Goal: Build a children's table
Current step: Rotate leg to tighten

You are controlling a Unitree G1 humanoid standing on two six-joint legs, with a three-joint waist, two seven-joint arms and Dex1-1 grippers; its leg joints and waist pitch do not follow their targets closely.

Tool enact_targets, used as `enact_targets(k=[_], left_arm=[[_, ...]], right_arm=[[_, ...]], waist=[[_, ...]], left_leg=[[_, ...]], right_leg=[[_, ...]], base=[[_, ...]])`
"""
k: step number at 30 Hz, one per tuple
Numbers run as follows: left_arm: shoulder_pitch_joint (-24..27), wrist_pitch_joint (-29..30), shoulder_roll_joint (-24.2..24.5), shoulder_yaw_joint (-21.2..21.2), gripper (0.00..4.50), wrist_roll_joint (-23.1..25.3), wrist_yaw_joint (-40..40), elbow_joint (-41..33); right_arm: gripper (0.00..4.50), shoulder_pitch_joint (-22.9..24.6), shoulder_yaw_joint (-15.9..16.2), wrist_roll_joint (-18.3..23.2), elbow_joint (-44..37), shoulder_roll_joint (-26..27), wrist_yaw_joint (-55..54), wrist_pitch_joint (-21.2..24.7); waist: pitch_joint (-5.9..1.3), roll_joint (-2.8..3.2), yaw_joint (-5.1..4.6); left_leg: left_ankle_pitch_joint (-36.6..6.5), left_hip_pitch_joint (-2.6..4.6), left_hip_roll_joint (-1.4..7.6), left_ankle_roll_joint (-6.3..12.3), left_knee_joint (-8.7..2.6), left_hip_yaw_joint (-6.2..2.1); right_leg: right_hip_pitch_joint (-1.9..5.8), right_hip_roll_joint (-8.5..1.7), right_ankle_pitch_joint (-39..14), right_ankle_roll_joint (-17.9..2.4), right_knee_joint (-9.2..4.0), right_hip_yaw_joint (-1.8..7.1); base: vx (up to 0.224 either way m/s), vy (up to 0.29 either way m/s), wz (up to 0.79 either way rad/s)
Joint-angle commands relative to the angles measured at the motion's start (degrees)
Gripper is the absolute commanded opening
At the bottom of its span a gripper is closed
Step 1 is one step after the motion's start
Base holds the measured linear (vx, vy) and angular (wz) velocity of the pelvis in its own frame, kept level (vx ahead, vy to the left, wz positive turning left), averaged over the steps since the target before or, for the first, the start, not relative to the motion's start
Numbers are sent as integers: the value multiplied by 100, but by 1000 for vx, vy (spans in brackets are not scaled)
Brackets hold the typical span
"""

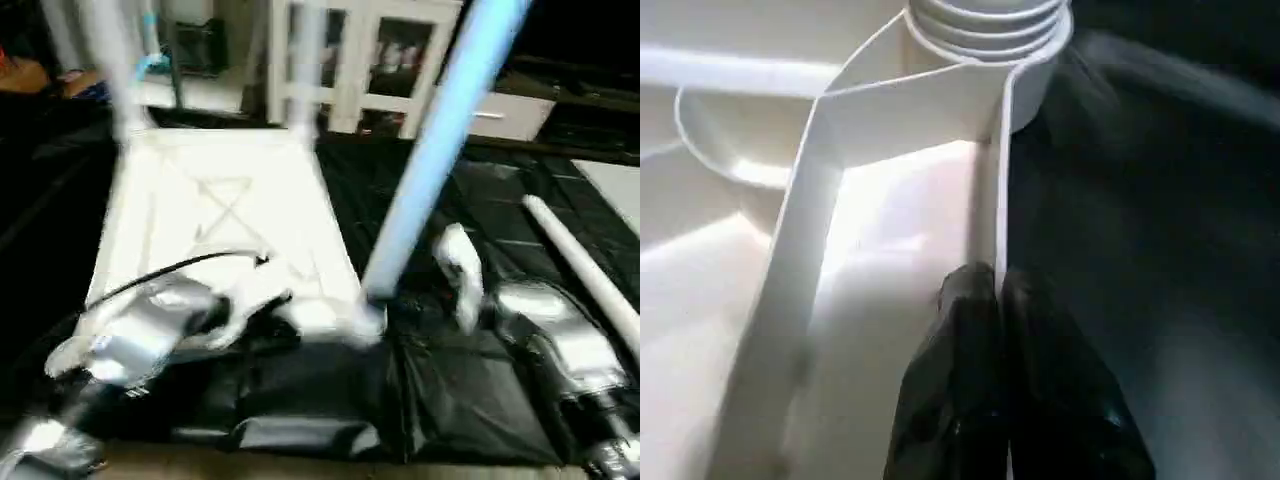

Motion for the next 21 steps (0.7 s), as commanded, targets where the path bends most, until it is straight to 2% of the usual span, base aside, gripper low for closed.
enact_targets(k=[1, 2, 3, 4, 5, 6, 7, 8, 9, 10, 12, 13, 14, 15, 17, 19, 21], left_arm=[[-114, 433, -473, 200, 0, 37, 828, 110], [-181, 400, -710, 296, 0, 109, 1194, 266], [-233, 311, -925, 346, 0, 167, 1481, 389], [-264, 238, -1059, 370, 0, 202, 1653, 464], [-292, 220, -1161, 385, 0, 235, 1779, 508], [-309, 228, -1219, 377, 0, 239, 1807, 512], [-320, 245, -1249, 361, 0, 240, 1802, 502], [-340, 269, -1316, 337, 0, 245, 1790, 473], [-350, 280, -1333, 331, 0, 255, 1790, 473], [-346, 292, -1312, 325, 0, 275, 1776, 467], [-334, 350, -1294, 331, 0, 295, 1800, 454], [-334, 350, -1294, 331, 0, 295, 1800, 454], [-324, 358, -1269, 336, 0, 302, 1796, 449], [-323, 367, -1271, 340, 0, 304, 1827, 455], [-299, 334, -1169, 275, 0, 268, 1688, 429], [-148, 32, -651, -115, 0, 69, 773, 193], [-69, -117, -434, -274, 0, 7, 384, 62]], right_arm=[[187, 89, -480, -817, 750, 234, -2239, 420], [187, 137, -830, -908, 786, 595, -3216, 151], [186, 225, -1145, -1020, 741, 1001, -4138, -293], [186, 286, -1337, -1092, 700, 1263, -4709, -592], [186, 320, -1416, -1127, 663, 1437, -4984, -752], [186, 341, -1371, -1179, 610, 1552, -5052, -824], [186, 346, -1286, -1216, 572, 1624, -5012, -848], [185, 333, -1025, -1154, 493, 1913, -4729, -1005], [185, 325, -915, -1175, 465, 1976, -4648, -1087], [185, 297, -672, -1152, 350, 2004, -4207, -1241], [185, 303, -483, -1109, 163, 1975, -3890, -1343], [185, 303, -483, -1109, 163, 1975, -3890, -1343], [185, 332, -418, -1038, 54, 1936, -3649, -1380], [219, 346, -380, -1016, 1, 1933, -3581, -1402], [254, 397, -352, -975, -152, 1817, -3407, -1457], [256, 428, -337, -719, -374, 1372, -2791, -1380], [278, 423, -312, -547, -412, 1193, -2329, -1212]], waist=[[-230, 76, -57], [-245, 72, -94], [-267, 98, -142], [-293, 127, -191], [-336, 121, -234], [-321, 121, -239], [-303, 122, -234], [-290, 115, -238], [-287, 155, -232], [-286, 142, -233], [-288, 148, -212], [-290, 138, -203], [-290, 142, -183], [-294, 141, -171], [-318, 145, -144], [-342, 143, -117], [-345, 172, -120]], left_leg=[[-2101, -40, 17, -258, -442, -74], [-2122, -69, 18, -268, -440, -97], [-2126, -112, 23, -314, -477, -143], [-2193, -101, 35, -309, -485, -172], [-2171, -137, 45, -266, -501, -202], [-2171, -139, 62, -239, -527, -199], [-2213, -111, 59, -199, -525, -178], [-2315, -72, 47, -93, -513, -135], [-2279, -76, 54, -87, -522, -135], [-2215, -96, 62, -66, -533, -124], [-2079, -90, 72, -27, -529, -103], [-1963, -100, 74, 5, -526, -87], [-1876, -83, 70, 32, -512, -62], [-1829, -78, 70, 47, -502, -53], [-1581, -74, 75, 93, -485, -28], [-1109, -123, 75, 186, -483, -27], [-899, -111, 91, 306, -477, -36]], right_leg=[[170, -220, -3966, -169, -674, 30], [198, -237, -3922, -137, -676, 7], [234, -263, -3781, -114, -705, -58], [239, -277, -3539, -160, -735, -100], [308, -269, -3039, -265, -674, -136], [300, -270, -2846, -315, -667, -127], [257, -258, -2732, -359, -678, -112], [217, -247, -2536, -499, -664, -67], [221, -249, -2445, -543, -643, -53], [235, -245, -2306, -589, -626, -43], [240, -240, -2044, -681, -586, -14], [255, -239, -1940, -718, -564, 2], [237, -235, -1853, -768, -556, 22], [232, -238, -1813, -794, -553, 32], [249, -242, -1566, -891, -520, 48], [323, -233, -1093, -1010, -432, 47], [340, -233, -751, -1138, -384, 51]], base=[[-52, 24, -11], [0, 0, 0], [-60, 49, -24], [-35, 31, -18], [0, 0, 0], [0, 0, 0], [0, 0, 0], [0, 0, 0], [0, 0, 0], [0, 0, 0], [0, 0, 0], [0, 0, 0], [0, 0, 0], [56, -28, 10], [0, 0, 0], [0, 0, 0], [0, 0, 0]])
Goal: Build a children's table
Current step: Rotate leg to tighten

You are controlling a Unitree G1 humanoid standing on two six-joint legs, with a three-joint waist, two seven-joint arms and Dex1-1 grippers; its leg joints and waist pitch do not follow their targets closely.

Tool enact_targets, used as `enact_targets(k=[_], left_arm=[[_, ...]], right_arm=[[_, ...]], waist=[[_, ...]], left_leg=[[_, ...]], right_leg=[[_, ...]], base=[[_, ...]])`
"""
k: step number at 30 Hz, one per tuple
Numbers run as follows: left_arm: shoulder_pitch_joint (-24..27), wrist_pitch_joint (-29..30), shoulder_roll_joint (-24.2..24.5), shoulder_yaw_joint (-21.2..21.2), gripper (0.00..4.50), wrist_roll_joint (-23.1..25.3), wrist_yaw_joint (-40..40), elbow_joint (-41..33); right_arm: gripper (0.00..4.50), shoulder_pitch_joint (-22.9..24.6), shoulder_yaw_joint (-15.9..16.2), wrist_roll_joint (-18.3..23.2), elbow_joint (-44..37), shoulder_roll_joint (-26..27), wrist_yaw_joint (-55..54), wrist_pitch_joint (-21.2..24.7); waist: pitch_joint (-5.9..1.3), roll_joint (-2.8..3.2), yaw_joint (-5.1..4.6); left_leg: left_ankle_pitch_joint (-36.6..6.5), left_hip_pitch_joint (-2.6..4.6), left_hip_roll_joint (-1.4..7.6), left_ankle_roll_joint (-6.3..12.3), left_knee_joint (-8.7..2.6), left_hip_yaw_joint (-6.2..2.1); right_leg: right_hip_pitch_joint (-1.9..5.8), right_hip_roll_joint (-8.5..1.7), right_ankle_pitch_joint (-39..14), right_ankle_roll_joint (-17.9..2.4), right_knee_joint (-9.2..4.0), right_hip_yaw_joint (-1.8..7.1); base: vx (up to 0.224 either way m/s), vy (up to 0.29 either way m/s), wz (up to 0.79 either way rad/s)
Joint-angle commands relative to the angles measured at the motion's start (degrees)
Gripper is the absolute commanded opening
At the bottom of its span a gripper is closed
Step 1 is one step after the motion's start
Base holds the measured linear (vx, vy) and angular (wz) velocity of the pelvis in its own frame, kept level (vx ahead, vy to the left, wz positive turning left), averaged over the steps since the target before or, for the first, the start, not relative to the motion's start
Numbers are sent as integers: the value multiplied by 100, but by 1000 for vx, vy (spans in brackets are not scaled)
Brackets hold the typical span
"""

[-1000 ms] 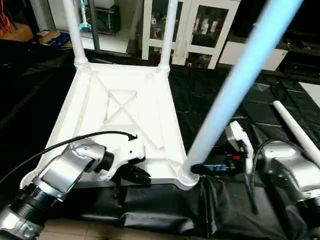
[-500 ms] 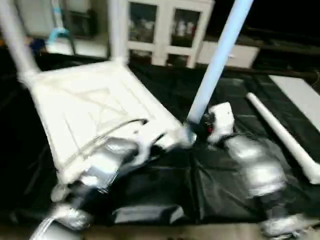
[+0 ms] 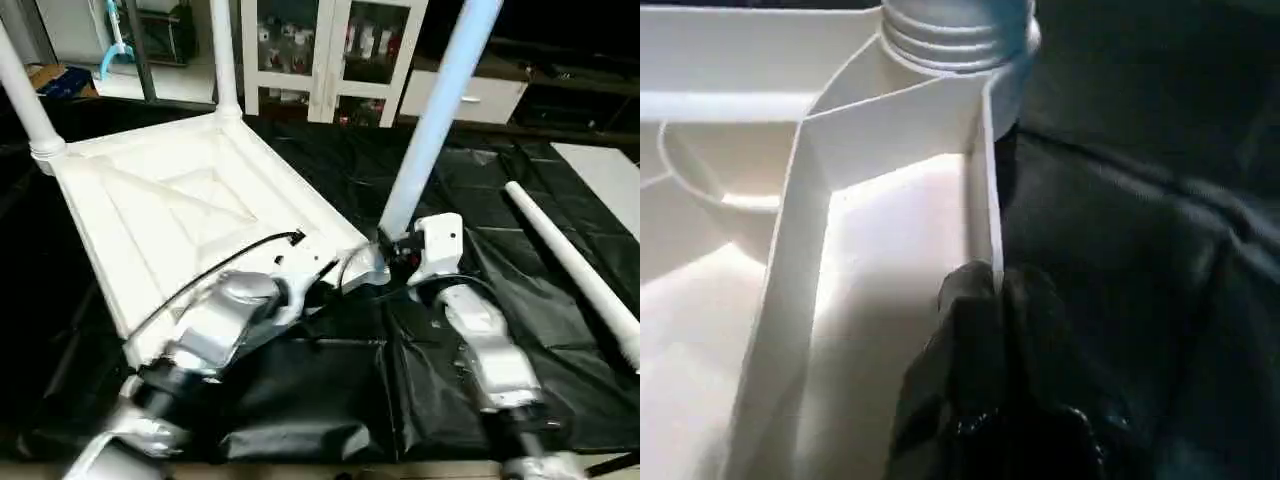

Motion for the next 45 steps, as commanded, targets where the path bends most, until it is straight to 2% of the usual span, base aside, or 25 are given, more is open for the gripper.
enact_targets(k=[1, 4, 5, 6, 9, 12, 13, 15, 16, 19, 23, 24, 29, 32, 35, 36, 37, 38, 39, 40, 41, 42, 43, 44, 45], left_arm=[[261, -232, 391, -460, 0, -178, -1032, -349], [384, -273, 668, -544, 0, -326, -1478, -588], [425, -337, 790, -588, 0, -353, -1654, -664], [468, -452, 899, -623, 0, -398, -1865, -732], [564, -367, 1233, -714, 0, -668, -2473, -1034], [557, -296, 1311, -735, 0, -787, -2592, -1118], [554, -275, 1334, -744, 0, -804, -2613, -1123], [549, -310, 1398, -780, 0, -812, -2669, -1128], [563, -332, 1413, -779, 0, -813, -2693, -1141], [587, -353, 1427, -770, 0, -811, -2737, -1176], [613, -331, 1486, -778, 0, -840, -2803, -1246], [616, -314, 1515, -788, 0, -854, -2821, -1269], [612, -291, 1547, -806, 0, -865, -2837, -1285], [551, -76, 1434, -772, 0, -757, -2515, -1163], [519, 6, 1342, -721, 0, -700, -2333, -1082], [406, 257, 914, -467, 0, -527, -1574, -781], [381, 315, 814, -407, 0, -492, -1402, -715], [225, 583, 200, -31, 0, -290, -350, -328], [225, 583, 200, -31, 0, -290, -350, -328], [136, 641, -128, 178, 0, -193, 236, -124], [136, 641, -128, 178, 0, -193, 236, -124], [91, 623, -272, 264, 0, -152, 488, -25], [-1, 509, -581, 415, 0, -61, 1008, 180], [-49, 412, -780, 466, 0, -52, 1233, 263], [-49, 412, -780, 466, 0, -52, 1233, 263]], right_arm=[[289, -27, 137, 252, -168, -564, 1275, 194], [309, 23, 293, 376, -211, -1155, 2352, 252], [309, 48, 327, 427, -225, -1384, 2780, 185], [309, 59, 301, 503, -228, -1541, 3099, 175], [309, -46, 63, 831, -133, -1819, 3796, 150], [309, -72, 96, 1031, -117, -2010, 4281, 288], [309, -82, 125, 1044, -96, -2044, 4393, 246], [291, -107, 162, 1091, -67, -2074, 4566, 159], [280, -120, 202, 1126, -57, -2093, 4687, 152], [250, -140, 262, 1155, -13, -2122, 4915, 154], [227, -154, 314, 1165, 54, -2160, 5200, 159], [197, -166, 318, 1180, 76, -2178, 5264, 194], [187, -216, 289, 1211, 181, -2168, 5261, 329], [184, -237, 219, 800, 565, -1877, 4271, 221], [184, -250, 209, 558, 740, -1779, 3832, 150], [183, -295, 84, 156, 1128, -1519, 2679, 181], [183, -305, 49, 84, 1204, -1462, 2423, 197], [183, -356, -210, -238, 1523, -1118, 869, 373], [183, -356, -210, -238, 1523, -1118, 869, 373], [183, -368, -381, -394, 1631, -917, -39, 413], [183, -368, -381, -394, 1631, -917, -39, 413], [183, -363, -499, -486, 1662, -800, -568, 373], [183, -332, -768, -613, 1689, -486, -1604, 208], [183, -309, -857, -648, 1664, -170, -2084, 21], [183, -309, -857, -648, 1664, -170, -2084, 21]], waist=[[-363, 147, 61], [-355, 127, 128], [-356, 153, 196], [-339, 150, 236], [-339, 134, 278], [-307, 102, 292], [-287, 28, 291], [-281, 56, 307], [-281, 26, 306], [-279, 30, 309], [-290, 24, 306], [-289, 25, 308], [-312, 21, 299], [-315, 25, 281], [-297, 24, 249], [-301, 25, 245], [-255, 15, 185], [-286, 55, 167], [-269, 33, 114], [-315, 25, 94], [-335, -8, 70], [-346, -14, 74], [-319, 1, 41], [-359, 32, 70], [-361, 12, 56]], left_leg=[[-803, -6, 86, 375, -411, 74], [-641, 22, 103, 530, -387, 118], [-685, 78, 117, 562, -385, 131], [-701, 91, 121, 571, -388, 151], [-894, 94, 143, 439, -419, 172], [-1213, 104, 128, 308, -422, 196], [-1411, 110, 122, 267, -423, 211], [-1602, 116, 114, 194, -417, 201], [-1641, 113, 114, 175, -416, 193], [-1652, 86, 111, 146, -424, 171], [-1567, 63, 109, 151, -424, 158], [-1553, 67, 111, 150, -428, 157], [-1333, 48, 109, 169, -423, 162], [-1339, 51, 109, 142, -422, 166], [-1595, 49, 97, 21, -430, 149], [-1685, 68, 89, -17, -425, 143], [-1689, 26, 74, -132, -450, 136], [-1887, 69, 52, -220, -424, 111], [-1908, 47, 55, -272, -426, 108], [-1930, 39, 47, -320, -424, 67], [-1931, -10, 27, -284, -428, 47], [-1945, -17, 23, -237, -431, 43], [-1900, 4, 3, -185, -414, 79], [-1897, 44, -5, -187, -388, 70], [-1899, 48, -9, -159, -388, 93]], right_leg=[[367, -217, -681, -1200, -222, 255], [369, -212, -477, -1402, -203, 266], [348, -209, -514, -1459, -193, 261], [336, -205, -506, -1512, -184, 267], [344, -208, -735, -1489, -173, 280], [308, -196, -1234, -1359, -222, 330], [278, -193, -1626, -1246, -267, 345], [256, -215, -2125, -1072, -306, 366], [249, -212, -2296, -991, -325, 362], [250, -216, -2521, -858, -341, 354], [255, -206, -2481, -825, -332, 348], [250, -205, -2456, -834, -333, 347], [276, -189, -1990, -986, -274, 347], [271, -189, -1960, -1018, -270, 348], [251, -190, -2436, -851, -318, 337], [243, -199, -2601, -796, -341, 333], [225, -178, -2753, -725, -365, 321], [220, -184, -3068, -597, -387, 294], [208, -182, -3124, -547, -406, 295], [252, -199, -3175, -455, -412, 260], [284, -193, -3163, -339, -414, 234], [294, -196, -3146, -299, -427, 234], [195, -185, -3031, -287, -476, 271], [188, -182, -2937, -320, -459, 261], [168, -175, -2859, -338, -469, 274]], base=[[0, 0, 0], [0, 0, 0], [51, 12, 8], [52, 24, 9], [0, 0, 0], [0, 0, 0], [0, 0, 0], [0, 0, 0], [0, 0, 0], [0, 0, 0], [0, 0, 0], [0, 0, 0], [0, 0, 0], [0, 0, 0], [0, 0, 0], [0, 0, 0], [0, 0, 0], [0, 0, 0], [-59, 18, -13], [0, 0, 0], [0, 0, 0], [0, 0, 0], [0, 0, 0], [0, 0, 0], [0, 0, 0]])
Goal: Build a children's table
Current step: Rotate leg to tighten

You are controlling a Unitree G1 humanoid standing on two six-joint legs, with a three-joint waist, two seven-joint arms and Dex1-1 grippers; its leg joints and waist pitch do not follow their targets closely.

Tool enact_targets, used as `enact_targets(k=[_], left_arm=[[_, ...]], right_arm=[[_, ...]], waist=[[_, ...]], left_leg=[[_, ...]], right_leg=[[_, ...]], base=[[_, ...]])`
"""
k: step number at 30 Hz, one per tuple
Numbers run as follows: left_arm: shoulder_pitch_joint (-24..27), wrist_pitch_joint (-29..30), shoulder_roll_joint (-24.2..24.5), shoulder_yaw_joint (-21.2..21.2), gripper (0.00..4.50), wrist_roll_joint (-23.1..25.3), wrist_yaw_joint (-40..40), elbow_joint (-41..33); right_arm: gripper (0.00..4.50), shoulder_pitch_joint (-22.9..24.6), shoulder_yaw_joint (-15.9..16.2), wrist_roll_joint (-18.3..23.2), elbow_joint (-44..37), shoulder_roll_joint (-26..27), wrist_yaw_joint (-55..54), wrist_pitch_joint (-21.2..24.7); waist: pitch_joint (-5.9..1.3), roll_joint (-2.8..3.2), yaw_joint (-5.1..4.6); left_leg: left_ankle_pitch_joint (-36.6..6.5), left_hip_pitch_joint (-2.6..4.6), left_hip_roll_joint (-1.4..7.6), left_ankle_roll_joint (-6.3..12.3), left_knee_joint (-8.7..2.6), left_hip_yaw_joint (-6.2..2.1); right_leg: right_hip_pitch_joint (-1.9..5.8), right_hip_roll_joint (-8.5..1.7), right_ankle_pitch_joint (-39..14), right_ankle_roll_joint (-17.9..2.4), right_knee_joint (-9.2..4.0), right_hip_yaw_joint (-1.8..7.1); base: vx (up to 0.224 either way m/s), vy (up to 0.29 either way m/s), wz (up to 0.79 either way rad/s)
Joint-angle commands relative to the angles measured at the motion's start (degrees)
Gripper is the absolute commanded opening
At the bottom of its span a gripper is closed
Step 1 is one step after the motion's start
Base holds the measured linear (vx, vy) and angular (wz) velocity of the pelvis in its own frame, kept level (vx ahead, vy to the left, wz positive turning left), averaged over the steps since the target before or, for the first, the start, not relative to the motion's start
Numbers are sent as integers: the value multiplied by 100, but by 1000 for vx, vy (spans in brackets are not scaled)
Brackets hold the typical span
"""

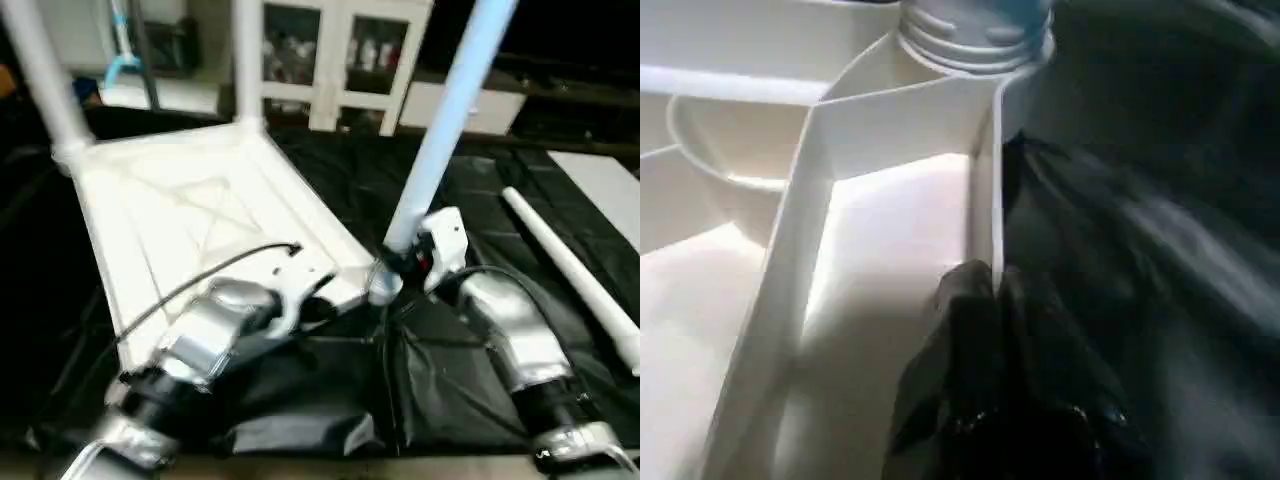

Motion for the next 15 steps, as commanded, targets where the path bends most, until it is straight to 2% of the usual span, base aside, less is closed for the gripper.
enact_targets(k=[1, 2, 3, 4, 7, 8, 10, 12, 13, 15], left_arm=[[-106, -66, 35, 391, 0, 37, 278, 13], [-106, -66, 35, 391, 0, 37, 278, 13], [-138, -76, -69, 389, 0, 36, 328, 8], [-161, -54, -150, 398, 0, 55, 358, 5], [-194, -49, -155, 404, 0, 123, 346, 40], [-199, -59, -127, 406, 0, 144, 333, 60], [-200, -39, -65, 431, 0, 162, 312, 97], [-206, -34, -36, 441, 0, 126, 392, 142], [-209, -37, -28, 444, 0, 116, 416, 157], [-251, -106, 4, 457, 0, 77, 480, 273]], right_arm=[[183, 216, -767, -577, 546, -197, -1332, -14], [183, 216, -767, -577, 546, -197, -1332, -14], [183, 183, -678, -553, 531, 73, -1357, -117], [183, 142, -594, -550, 556, 244, -1391, -194], [183, 43, -536, -232, 558, 491, -881, -455], [217, 39, -526, -104, 510, 521, -621, -524], [252, 42, -358, -35, 337, 468, -127, -594], [254, 63, -233, -38, 187, 418, -135, -592], [261, 70, -191, -55, 138, 395, -146, -605], [289, 94, -137, -68, -73, 331, -187, -531]], waist=[[-318, 63, 9], [-304, 68, 3], [-304, 97, 11], [-306, 97, 5], [-309, 105, -5], [-316, 110, -8], [-326, 115, -2], [-333, 120, -7], [-345, 123, -13], [-365, 116, -25]], left_leg=[[-1907, -27, 12, -95, -465, -2], [-1920, -35, 16, -68, -471, 9], [-1957, -28, 21, -44, -473, 7], [-1945, -36, 27, -43, -474, 10], [-1916, -57, 43, -16, -494, 2], [-1855, -55, 48, 15, -490, 11], [-1545, -83, 60, 82, -487, 16], [-1308, -84, 56, 143, -468, 36], [-1155, -100, 45, 173, -460, 35], [-899, -99, 35, 243, -437, 47]], right_leg=[[208, -134, -2601, -413, -507, 127], [195, -136, -2570, -410, -512, 134], [194, -141, -2539, -426, -505, 133], [193, -149, -2487, -444, -507, 143], [226, -139, -2236, -511, -469, 139], [230, -141, -2022, -577, -449, 156], [279, -140, -1467, -763, -378, 175], [296, -139, -1104, -907, -340, 186], [328, -148, -968, -959, -320, 185], [345, -145, -705, -1037, -286, 190]], base=[[0, 0, 0], [0, 0, 0], [0, 0, 0], [0, 0, 0], [0, 0, 0], [0, 0, 0], [0, 0, 0], [0, 0, 0], [0, 0, 0], [0, 0, 0]])
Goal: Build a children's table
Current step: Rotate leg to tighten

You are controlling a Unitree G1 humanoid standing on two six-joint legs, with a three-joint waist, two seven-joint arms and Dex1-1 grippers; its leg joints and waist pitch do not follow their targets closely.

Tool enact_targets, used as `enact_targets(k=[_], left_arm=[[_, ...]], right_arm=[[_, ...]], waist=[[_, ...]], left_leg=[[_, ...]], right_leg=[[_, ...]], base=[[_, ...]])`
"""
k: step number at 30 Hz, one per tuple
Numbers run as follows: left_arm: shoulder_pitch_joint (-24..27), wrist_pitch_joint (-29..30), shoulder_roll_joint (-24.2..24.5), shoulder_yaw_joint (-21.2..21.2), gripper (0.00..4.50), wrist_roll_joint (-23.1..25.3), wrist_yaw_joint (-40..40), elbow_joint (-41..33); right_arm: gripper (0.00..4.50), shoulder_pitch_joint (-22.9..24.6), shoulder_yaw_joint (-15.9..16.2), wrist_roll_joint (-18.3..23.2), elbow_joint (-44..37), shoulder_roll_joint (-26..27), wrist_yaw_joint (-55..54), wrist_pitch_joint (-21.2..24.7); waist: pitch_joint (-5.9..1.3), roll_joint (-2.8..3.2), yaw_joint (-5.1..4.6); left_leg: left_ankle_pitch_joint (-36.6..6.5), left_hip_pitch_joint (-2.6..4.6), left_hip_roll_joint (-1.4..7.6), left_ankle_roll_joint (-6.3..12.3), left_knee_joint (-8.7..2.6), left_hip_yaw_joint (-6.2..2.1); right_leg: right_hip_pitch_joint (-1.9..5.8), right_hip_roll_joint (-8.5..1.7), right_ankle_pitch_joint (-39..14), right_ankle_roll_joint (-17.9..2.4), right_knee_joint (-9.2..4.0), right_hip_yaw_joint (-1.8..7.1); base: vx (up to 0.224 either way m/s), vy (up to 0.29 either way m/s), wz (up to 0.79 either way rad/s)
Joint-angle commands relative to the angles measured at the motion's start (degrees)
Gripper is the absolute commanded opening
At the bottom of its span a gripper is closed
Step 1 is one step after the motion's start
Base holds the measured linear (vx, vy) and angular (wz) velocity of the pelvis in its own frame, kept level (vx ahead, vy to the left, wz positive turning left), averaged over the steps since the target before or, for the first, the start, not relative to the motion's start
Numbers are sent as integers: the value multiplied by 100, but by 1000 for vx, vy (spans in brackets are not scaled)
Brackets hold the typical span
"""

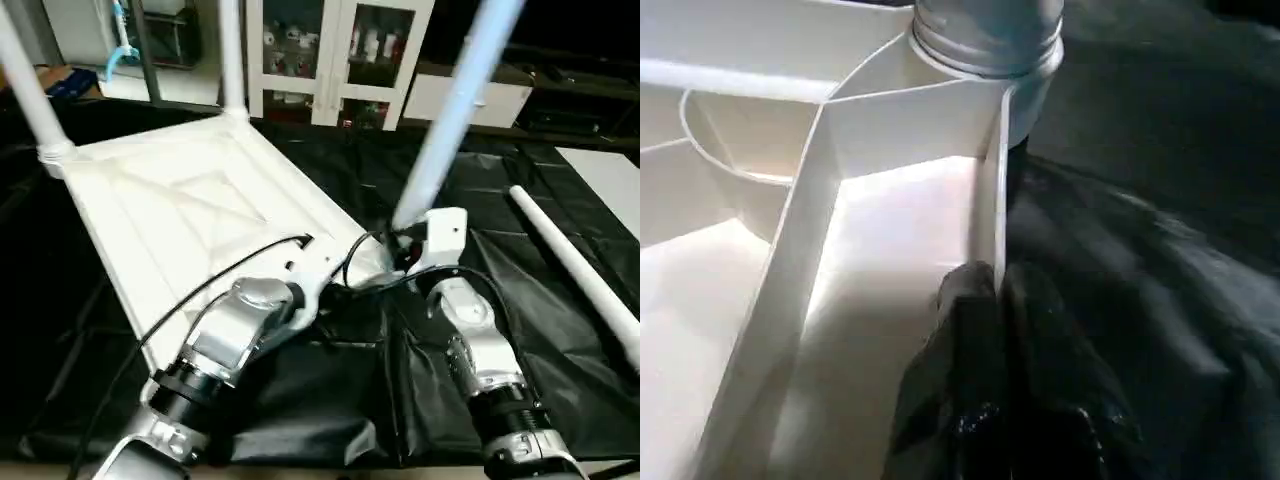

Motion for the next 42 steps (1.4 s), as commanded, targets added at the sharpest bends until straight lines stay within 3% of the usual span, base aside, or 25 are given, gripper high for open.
enact_targets(k=[1, 6, 9, 11, 14, 15, 16, 17, 20, 24, 26, 27, 28, 30, 31, 32, 33, 34, 35, 36, 37, 38, 39, 41, 42], left_arm=[[-88, -33, 46, 180, 0, 31, 198, 113], [-236, -226, -14, 301, 0, 48, 249, 388], [-576, -916, -246, 589, 0, -45, 437, 1052], [-1022, -2020, -542, 938, 0, -195, 810, 1937], [-1322, -2377, -694, 1092, 0, -344, 768, 2471], [-1387, -2417, -710, 1098, 0, -386, 650, 2562], [-1438, -2427, -727, 1117, 27, -433, 543, 2628], [-1550, -2349, -745, 1178, 27, -490, 496, 2723], [-1664, -2441, -768, 1277, 62, -503, 636, 2813], [-1730, -2825, -620, 1339, 67, -499, 514, 2670], [-1497, -2380, -128, 1290, 67, -632, -212, 1709], [-1497, -2380, -128, 1290, 67, -632, -212, 1709], [-1168, -1784, 502, 1115, 67, -713, -891, 698], [-814, -1258, 1237, 985, 67, -840, -1550, -199], [-652, -1000, 1604, 948, 67, -922, -1823, -545], [-100, -507, 2791, 955, 67, -1231, -2647, -1414], [-27, -487, 2936, 975, 67, -1256, -2739, -1492], [406, -444, 3774, 1142, 67, -1388, -3233, -1868], [449, -448, 3855, 1164, 67, -1399, -3276, -1897], [695, -415, 4242, 1397, 67, -1445, -3420, -1962], [858, -330, 4502, 1635, 67, -1474, -3474, -1946], [999, -219, 4699, 1871, 67, -1467, -3513, -1922], [1072, -190, 4779, 1965, 67, -1429, -3527, -1897], [1593, 93, 5245, 2473, 67, -1203, -3619, -1851], [1838, 244, 5399, 2496, 67, -1099, -3634, -1915]], right_arm=[[295, 25, -1, 33, -244, -109, -31, 87], [333, 223, -21, -189, -748, -256, 91, 209], [333, 760, 135, -365, -1456, -529, 298, 559], [333, 1180, 241, -434, -1737, -732, 285, 879], [333, 1397, 241, -409, -1739, -740, 227, 1033], [333, 1440, 251, -439, -1739, -736, 185, 1066], [338, 1473, 259, -479, -1762, -731, 150, 1104], [338, 1517, 268, -481, -1834, -662, 102, 1157], [339, 1558, 355, -555, -1955, -626, 108, 1268], [339, 1621, 461, -443, -2276, -592, 291, 1453], [339, 1664, 537, -287, -2487, -585, 496, 1522], [339, 1664, 537, -287, -2487, -585, 496, 1522], [339, 1692, 595, -229, -2626, -624, 666, 1558], [339, 1719, 630, -145, -2759, -654, 825, 1603], [339, 1722, 640, -141, -2795, -672, 854, 1611], [339, 1702, 642, -132, -2851, -729, 942, 1589], [339, 1698, 640, -126, -2853, -735, 956, 1589], [339, 1666, 629, -112, -2867, -774, 1028, 1606], [339, 1663, 628, -112, -2868, -778, 1033, 1609], [339, 1654, 634, -122, -2872, -796, 1057, 1607], [339, 1648, 641, -112, -2867, -803, 1088, 1613], [339, 1644, 644, -101, -2872, -804, 1128, 1639], [339, 1642, 652, -101, -2869, -805, 1146, 1635], [339, 1642, 712, -92, -2856, -797, 1244, 1633], [339, 1636, 744, -107, -2842, -796, 1265, 1632]], waist=[[-398, 74, 50], [-378, 89, 87], [-353, 85, 143], [-341, 88, 168], [-368, 66, 184], [-377, 106, 190], [-370, 74, 185], [-373, 105, 197], [-369, 166, 246], [-352, 167, 294], [-342, 184, 314], [-342, 185, 310], [-339, 168, 311], [-320, 214, 257], [-317, 254, 252], [-298, 226, 249], [-288, 242, 215], [-230, 281, 185], [-229, 288, 171], [-211, 145, 144], [-184, 232, 208], [-184, 249, 215], [-173, 251, 223], [-170, 135, 239], [-160, 162, 239]], left_leg=[[-724, -54, 31, 301, -393, 45], [-542, -20, 30, 468, -372, 81], [-894, 2, 31, 408, -394, 83], [-1052, -46, -12, 378, -406, 69], [-1085, -77, -12, 349, -400, 54], [-1028, -73, -14, 353, -392, 50], [-963, -75, -10, 394, -385, 62], [-928, -65, -6, 411, -382, 61], [-746, -8, 27, 594, -363, 85], [-769, -10, 45, 646, -386, 76], [-827, -2, 61, 572, -398, 81], [-836, 4, 79, 533, -408, 73], [-882, 15, 91, 474, -413, 75], [-766, -23, 110, 398, -446, 62], [-841, 48, 117, 289, -434, 65], [-1004, 75, 111, 178, -437, 87], [-1042, 29, 111, 142, -467, 65], [-1424, 65, 100, 44, -495, 78], [-1554, 98, 100, -2, -486, 81], [-1674, 112, 86, -31, -484, 108], [-1866, 186, 91, -86, -499, 109], [-1915, 181, 87, -149, -501, 102], [-1939, 165, 89, -175, -523, 91], [-2044, 137, 84, -195, -531, 73], [-2111, 125, 80, -222, -543, 47]], right_leg=[[401, -157, -563, -1053, -270, 190], [374, -139, -350, -1187, -269, 207], [373, -128, -887, -1005, -361, 212], [397, -127, -1287, -829, -426, 203], [397, -157, -1561, -708, -444, 197], [391, -161, -1469, -734, -427, 199], [380, -156, -1302, -823, -414, 200], [381, -161, -1217, -882, -393, 199], [349, -153, -661, -1256, -354, 200], [386, -171, -655, -1296, -335, 195], [378, -184, -799, -1287, -328, 205], [387, -193, -795, -1297, -309, 205], [380, -194, -856, -1285, -301, 204], [384, -185, -790, -1264, -247, 213], [346, -179, -814, -1284, -222, 218], [315, -162, -1016, -1263, -236, 218], [354, -177, -1095, -1224, -212, 233], [271, -136, -1572, -1090, -276, 228], [242, -131, -1707, -1051, -298, 234], [215, -107, -1868, -976, -338, 241], [148, -109, -2092, -912, -363, 258], [144, -109, -2067, -891, -349, 265], [157, -102, -2096, -861, -353, 264], [169, -116, -2318, -714, -363, 275], [163, -129, -2490, -608, -362, 295]], base=[[0, 0, 0], [0, 0, 0], [0, 0, 0], [0, 0, 0], [0, 0, 0], [0, 0, 0], [0, 0, 0], [0, 0, 0], [0, 0, 0], [0, 0, 0], [0, 0, 0], [0, 0, 0], [0, 0, 0], [0, 0, 0], [0, 0, 0], [0, 0, 0], [0, 0, 0], [0, 0, 0], [0, 0, 0], [0, 0, 0], [0, 0, 0], [0, 0, 0], [0, 0, 0], [0, 0, 0], [0, 0, 0]])
